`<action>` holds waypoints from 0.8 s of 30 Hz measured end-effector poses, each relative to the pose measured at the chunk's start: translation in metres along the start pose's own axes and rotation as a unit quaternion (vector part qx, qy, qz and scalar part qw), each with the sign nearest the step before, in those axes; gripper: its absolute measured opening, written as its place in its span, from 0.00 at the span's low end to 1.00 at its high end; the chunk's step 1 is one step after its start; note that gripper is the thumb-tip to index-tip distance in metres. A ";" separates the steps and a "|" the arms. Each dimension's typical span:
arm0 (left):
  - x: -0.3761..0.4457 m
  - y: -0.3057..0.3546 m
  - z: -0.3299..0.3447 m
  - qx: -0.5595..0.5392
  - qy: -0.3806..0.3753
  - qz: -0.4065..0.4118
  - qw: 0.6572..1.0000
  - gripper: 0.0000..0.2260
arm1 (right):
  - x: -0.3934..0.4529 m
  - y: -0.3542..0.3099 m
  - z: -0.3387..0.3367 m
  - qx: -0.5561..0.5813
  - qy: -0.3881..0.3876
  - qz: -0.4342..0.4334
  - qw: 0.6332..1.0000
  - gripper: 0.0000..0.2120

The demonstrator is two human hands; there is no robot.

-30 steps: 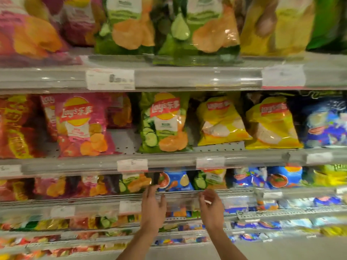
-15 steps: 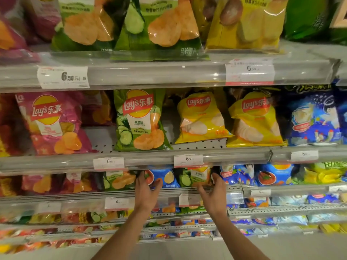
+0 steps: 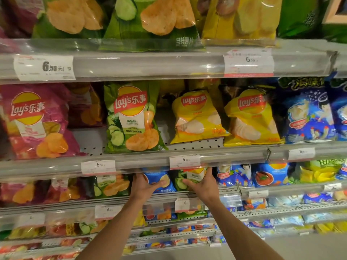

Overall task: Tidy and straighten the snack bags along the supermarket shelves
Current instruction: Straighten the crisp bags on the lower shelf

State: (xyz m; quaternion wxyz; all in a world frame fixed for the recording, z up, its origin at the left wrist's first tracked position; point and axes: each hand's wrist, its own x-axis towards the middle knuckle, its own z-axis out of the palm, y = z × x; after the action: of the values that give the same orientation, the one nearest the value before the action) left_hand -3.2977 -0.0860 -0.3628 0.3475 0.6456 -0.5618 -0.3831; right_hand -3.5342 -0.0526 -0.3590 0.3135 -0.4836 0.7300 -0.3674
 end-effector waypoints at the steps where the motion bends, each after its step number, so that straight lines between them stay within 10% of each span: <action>1: 0.003 -0.001 0.000 0.005 0.001 -0.007 1.000 0.44 | 0.001 0.000 0.001 -0.008 0.002 0.002 1.000 0.46; 24: 0.010 0.002 -0.018 -0.021 0.066 -0.128 0.989 0.27 | -0.014 -0.023 0.007 0.020 0.075 -0.011 0.997 0.34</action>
State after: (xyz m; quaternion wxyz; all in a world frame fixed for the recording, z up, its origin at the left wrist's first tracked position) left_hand -3.2813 -0.0955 -0.3539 0.3454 0.7283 -0.4425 -0.3930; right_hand -3.5125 -0.0469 -0.3417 0.2638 -0.4559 0.7388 -0.4205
